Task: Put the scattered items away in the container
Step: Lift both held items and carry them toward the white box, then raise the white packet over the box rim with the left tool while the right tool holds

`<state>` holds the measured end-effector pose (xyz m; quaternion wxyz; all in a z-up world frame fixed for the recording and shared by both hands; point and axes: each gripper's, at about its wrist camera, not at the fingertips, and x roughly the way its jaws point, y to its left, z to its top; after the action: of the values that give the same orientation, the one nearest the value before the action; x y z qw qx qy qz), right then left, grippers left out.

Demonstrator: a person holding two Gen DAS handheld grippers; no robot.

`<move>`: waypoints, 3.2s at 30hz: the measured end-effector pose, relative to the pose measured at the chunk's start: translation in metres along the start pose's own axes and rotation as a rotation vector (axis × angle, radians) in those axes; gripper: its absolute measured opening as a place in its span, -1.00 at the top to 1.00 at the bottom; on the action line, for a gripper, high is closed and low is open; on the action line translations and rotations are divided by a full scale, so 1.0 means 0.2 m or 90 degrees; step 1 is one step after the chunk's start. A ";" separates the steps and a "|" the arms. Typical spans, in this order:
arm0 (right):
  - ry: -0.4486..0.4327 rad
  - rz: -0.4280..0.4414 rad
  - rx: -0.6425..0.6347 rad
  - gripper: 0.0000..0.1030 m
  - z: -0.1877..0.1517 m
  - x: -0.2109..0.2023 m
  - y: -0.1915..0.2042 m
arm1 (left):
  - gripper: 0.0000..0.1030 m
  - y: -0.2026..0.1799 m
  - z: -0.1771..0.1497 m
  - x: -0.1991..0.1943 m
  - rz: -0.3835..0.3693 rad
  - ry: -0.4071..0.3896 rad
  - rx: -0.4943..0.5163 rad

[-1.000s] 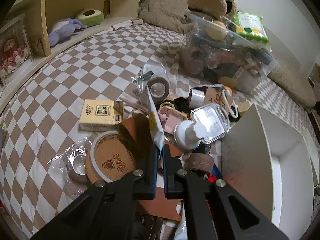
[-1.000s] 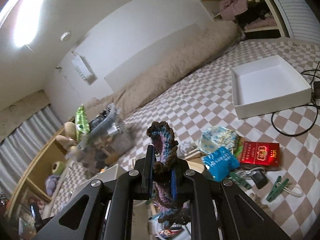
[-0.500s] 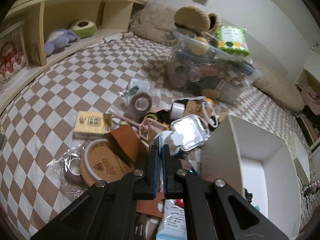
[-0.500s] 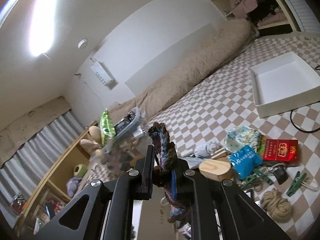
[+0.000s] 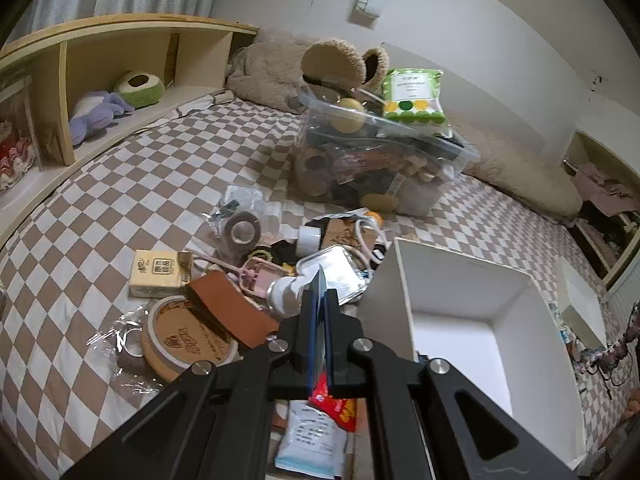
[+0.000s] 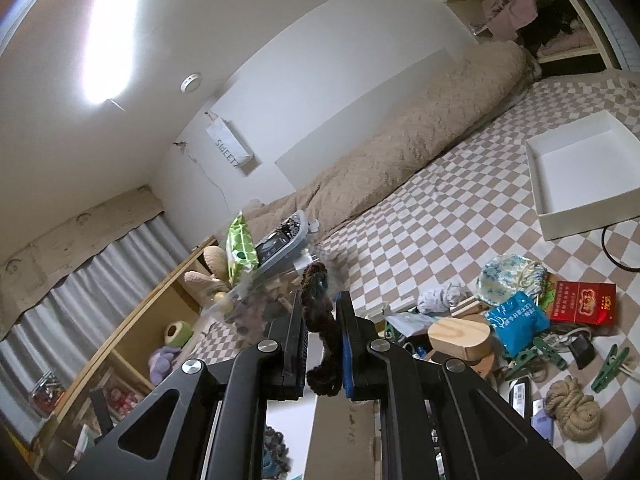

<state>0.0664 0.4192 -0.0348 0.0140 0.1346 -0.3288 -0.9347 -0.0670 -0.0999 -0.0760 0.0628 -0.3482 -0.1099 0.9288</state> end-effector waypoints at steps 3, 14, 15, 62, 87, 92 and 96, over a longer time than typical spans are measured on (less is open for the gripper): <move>-0.014 0.006 -0.017 0.72 0.01 -0.02 0.04 | 0.91 -0.03 0.01 -0.04 -0.013 -0.013 0.006; -0.047 0.056 -0.055 0.72 0.03 -0.07 0.18 | 0.92 -0.13 0.04 -0.22 -0.067 -0.073 0.016; -0.052 0.061 -0.057 0.73 0.04 -0.08 0.20 | 0.94 -0.13 0.05 -0.24 -0.073 -0.081 0.017; -0.110 0.162 -0.066 0.77 0.08 -0.26 0.36 | -0.49 -0.06 -0.33 0.16 0.004 0.194 0.407; -0.088 0.157 -0.066 0.77 0.07 -0.21 0.39 | -0.64 -0.01 -0.33 0.51 -0.013 0.215 0.348; -0.093 0.158 -0.083 0.77 0.09 -0.21 0.43 | -0.64 0.02 -0.32 0.51 -0.023 0.213 0.299; -0.110 0.159 -0.103 0.77 0.12 -0.24 0.49 | -0.17 0.00 -0.32 0.50 -0.044 0.194 0.296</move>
<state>0.0995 0.3633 0.0547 0.1124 0.0100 -0.2664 -0.9572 -0.0990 -0.0710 -0.1865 0.1884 -0.4564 0.1048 0.8633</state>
